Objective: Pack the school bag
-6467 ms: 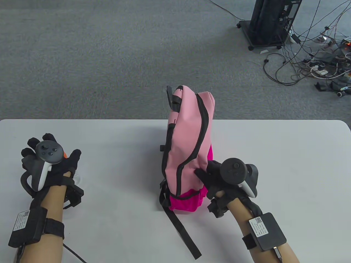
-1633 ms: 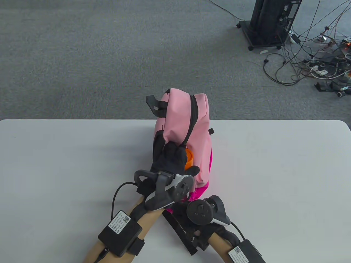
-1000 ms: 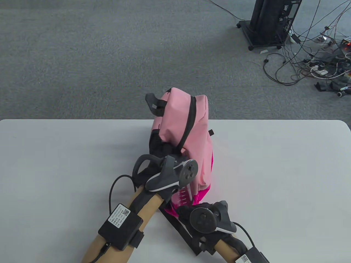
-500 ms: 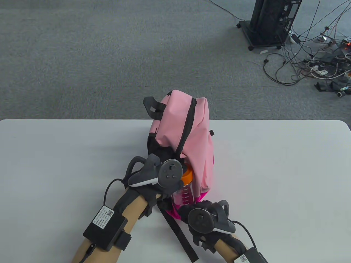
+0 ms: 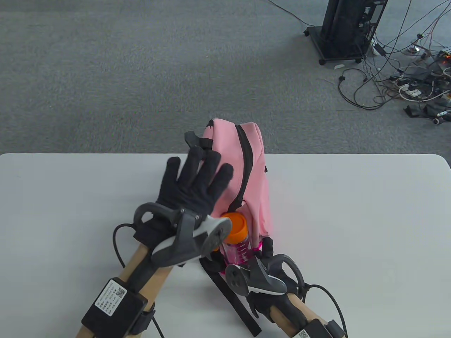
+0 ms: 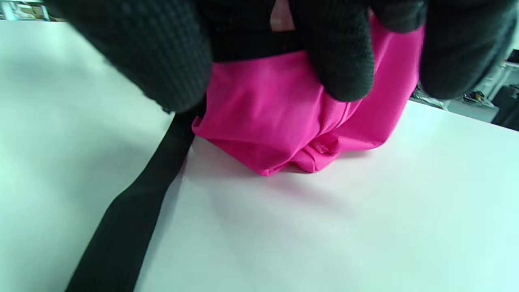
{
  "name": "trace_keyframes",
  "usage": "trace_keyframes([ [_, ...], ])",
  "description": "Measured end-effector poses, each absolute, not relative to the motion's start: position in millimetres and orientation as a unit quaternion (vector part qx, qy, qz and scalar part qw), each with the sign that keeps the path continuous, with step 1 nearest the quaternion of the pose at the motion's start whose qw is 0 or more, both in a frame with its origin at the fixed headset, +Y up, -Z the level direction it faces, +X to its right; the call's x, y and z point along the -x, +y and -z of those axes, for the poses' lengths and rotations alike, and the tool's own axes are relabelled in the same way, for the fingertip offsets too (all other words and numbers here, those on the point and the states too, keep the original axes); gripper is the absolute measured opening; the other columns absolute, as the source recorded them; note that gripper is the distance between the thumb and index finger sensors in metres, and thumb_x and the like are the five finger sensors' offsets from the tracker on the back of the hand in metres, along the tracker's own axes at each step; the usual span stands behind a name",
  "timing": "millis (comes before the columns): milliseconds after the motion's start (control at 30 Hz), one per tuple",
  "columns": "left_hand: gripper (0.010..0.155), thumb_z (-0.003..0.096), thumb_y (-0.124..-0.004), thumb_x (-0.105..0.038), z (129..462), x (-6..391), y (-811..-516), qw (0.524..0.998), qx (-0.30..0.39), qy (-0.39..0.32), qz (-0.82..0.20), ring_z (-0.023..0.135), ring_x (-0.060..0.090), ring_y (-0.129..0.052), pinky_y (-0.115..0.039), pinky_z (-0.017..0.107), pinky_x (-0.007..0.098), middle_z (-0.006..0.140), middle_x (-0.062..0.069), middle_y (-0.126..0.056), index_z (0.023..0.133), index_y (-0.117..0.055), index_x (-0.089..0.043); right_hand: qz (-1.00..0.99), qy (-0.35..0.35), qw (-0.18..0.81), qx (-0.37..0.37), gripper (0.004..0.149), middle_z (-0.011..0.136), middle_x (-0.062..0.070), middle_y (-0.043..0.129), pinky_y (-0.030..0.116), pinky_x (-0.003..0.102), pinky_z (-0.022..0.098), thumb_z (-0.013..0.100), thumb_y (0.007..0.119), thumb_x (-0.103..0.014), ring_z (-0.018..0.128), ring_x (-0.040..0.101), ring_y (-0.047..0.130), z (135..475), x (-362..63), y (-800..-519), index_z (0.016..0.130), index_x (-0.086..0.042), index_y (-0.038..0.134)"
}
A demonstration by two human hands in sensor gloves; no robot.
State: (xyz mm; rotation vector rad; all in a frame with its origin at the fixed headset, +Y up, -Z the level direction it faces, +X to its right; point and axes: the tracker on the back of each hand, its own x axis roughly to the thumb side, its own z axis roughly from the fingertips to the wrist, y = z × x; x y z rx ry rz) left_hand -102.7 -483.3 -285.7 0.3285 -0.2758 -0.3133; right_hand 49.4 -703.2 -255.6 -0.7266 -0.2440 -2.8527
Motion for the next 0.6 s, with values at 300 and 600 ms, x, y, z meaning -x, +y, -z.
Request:
trace_keyframes([
  [300,0.088,0.037,-0.096,-0.037,298.8,128.4,-486.5,0.965,-0.177,-0.181,0.065,0.123,0.037,-0.038,-0.038,0.088,0.07,0.128,-0.001,-0.053,0.113,-0.052,-0.035,0.947,-0.059,0.113,0.294,0.029,0.099,0.029,0.081,0.074,0.077,0.058,0.043,0.088,-0.031,0.096,0.067,0.042,254.0,-84.9,-706.4,0.07,-0.027,0.081],
  [600,0.064,0.0303,-0.095,-0.051,298.0,142.8,-491.7,0.961,-0.173,-0.212,0.049,0.102,0.04,-0.088,-0.06,0.085,0.067,0.101,0.003,-0.097,0.088,-0.083,-0.026,0.975,0.011,-0.216,0.047,0.027,0.096,0.016,0.087,0.078,0.075,0.055,0.042,0.093,-0.033,0.094,0.051,0.069,293.4,-193.3,-698.0,0.069,-0.035,0.092],
])
